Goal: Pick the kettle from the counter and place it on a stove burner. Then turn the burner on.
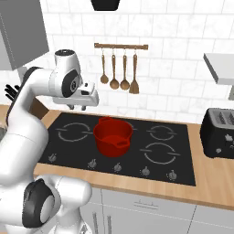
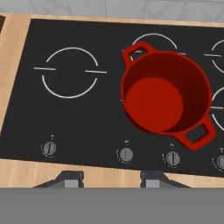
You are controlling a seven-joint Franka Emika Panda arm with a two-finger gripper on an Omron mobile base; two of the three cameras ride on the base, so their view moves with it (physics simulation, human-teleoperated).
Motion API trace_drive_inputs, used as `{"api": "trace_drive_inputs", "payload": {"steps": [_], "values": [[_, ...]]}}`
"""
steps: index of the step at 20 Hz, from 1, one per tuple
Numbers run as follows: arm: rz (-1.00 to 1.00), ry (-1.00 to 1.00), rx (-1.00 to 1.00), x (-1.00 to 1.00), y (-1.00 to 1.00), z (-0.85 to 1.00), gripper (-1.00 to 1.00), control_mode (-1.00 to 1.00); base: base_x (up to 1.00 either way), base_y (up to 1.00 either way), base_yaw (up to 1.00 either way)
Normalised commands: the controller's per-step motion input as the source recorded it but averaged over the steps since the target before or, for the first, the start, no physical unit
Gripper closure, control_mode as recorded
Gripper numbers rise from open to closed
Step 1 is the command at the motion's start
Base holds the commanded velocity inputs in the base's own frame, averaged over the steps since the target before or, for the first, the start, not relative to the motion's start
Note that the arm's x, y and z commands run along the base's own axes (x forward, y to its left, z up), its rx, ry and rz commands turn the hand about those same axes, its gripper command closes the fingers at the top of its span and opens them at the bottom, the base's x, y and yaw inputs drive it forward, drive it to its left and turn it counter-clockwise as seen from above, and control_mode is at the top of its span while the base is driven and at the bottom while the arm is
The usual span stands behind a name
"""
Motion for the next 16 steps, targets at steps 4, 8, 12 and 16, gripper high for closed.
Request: {"api": "trace_drive_inputs", "payload": {"steps": [4,8,12,16], "values": [[0.03,-0.09,-0.04,-0.35,0.19,0.0,-1.0,-1.0,0.0,0.0,0.0],[0.06,-0.09,0.0,-0.61,0.74,0.0,-1.0,-1.0,0.0,0.0,0.0],[0.27,-0.01,-0.01,-0.77,0.82,0.0,-1.0,-1.0,0.0,0.0,0.0],[0.36,-0.05,-0.03,-0.67,0.98,-0.04,-1.0,-1.0,0.0,0.0,0.0]]}}
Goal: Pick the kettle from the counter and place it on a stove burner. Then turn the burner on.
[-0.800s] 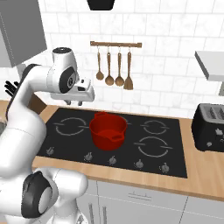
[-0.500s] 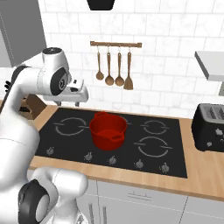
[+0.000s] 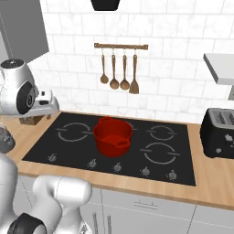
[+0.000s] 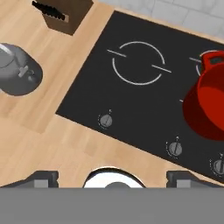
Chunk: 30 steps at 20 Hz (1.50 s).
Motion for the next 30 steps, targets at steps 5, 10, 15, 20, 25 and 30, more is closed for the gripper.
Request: {"api": "trace_drive_inputs", "payload": {"steps": [5,10,15,20,25,30], "values": [[0.53,-0.01,-0.06,-0.35,1.0,-0.19,-1.0,-1.0,0.0,0.0,0.0],[0.65,0.0,-0.03,-0.23,1.0,-0.2,-1.0,-1.0,0.0,0.0,0.0],[0.44,0.0,-0.09,0.08,1.0,-0.23,-1.0,-1.0,0.0,0.0,0.0],[0.19,0.0,-0.28,0.41,1.0,-0.04,-1.0,-1.0,0.0,0.0,0.0],[0.03,-0.02,-0.25,0.59,0.76,0.01,-1.0,-1.0,0.0,0.0,0.0],[0.0,0.01,-0.01,0.12,0.11,-0.04,-1.0,-1.0,0.0,0.0,0.0]]}}
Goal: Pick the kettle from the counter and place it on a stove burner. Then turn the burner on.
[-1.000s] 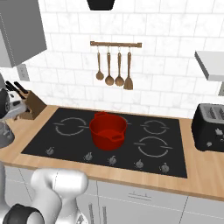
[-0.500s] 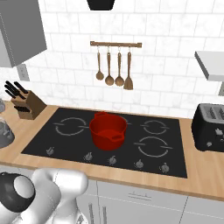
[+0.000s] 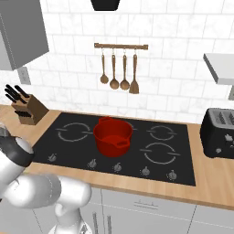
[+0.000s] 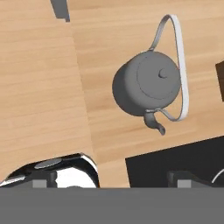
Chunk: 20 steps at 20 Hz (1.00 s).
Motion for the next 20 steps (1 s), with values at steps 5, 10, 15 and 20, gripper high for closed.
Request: {"api": "trace_drive_inputs", "payload": {"steps": [5,10,15,20], "values": [[0.0,0.03,-0.02,0.36,0.0,-0.46,-1.0,-1.0,0.0,0.0,0.0],[0.0,0.0,-0.04,0.3,0.01,-0.3,-1.0,-1.0,0.0,0.0,0.0],[0.0,0.0,-0.04,0.25,0.11,-0.28,-1.0,-1.0,0.0,0.0,0.0],[0.0,0.0,-0.05,0.37,0.26,-0.23,-1.0,-1.0,0.0,0.0,0.0]]}}
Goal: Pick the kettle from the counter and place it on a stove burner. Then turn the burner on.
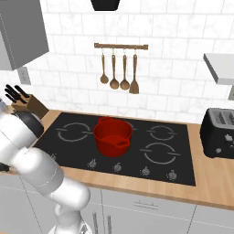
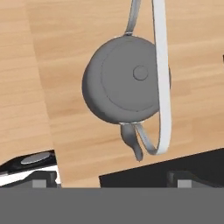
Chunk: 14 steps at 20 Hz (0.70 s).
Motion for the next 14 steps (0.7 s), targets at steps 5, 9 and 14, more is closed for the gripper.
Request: {"api": "trace_drive_inputs", "payload": {"steps": [5,9,14], "values": [[0.0,0.0,-0.03,0.38,0.29,-0.22,-1.0,-1.0,0.0,0.0,0.0],[0.0,0.0,0.0,0.44,0.22,-0.16,-1.0,-1.0,0.0,0.0,0.0],[0.0,0.0,0.0,0.43,0.21,-0.11,-1.0,-1.0,0.0,0.0,0.0]]}}
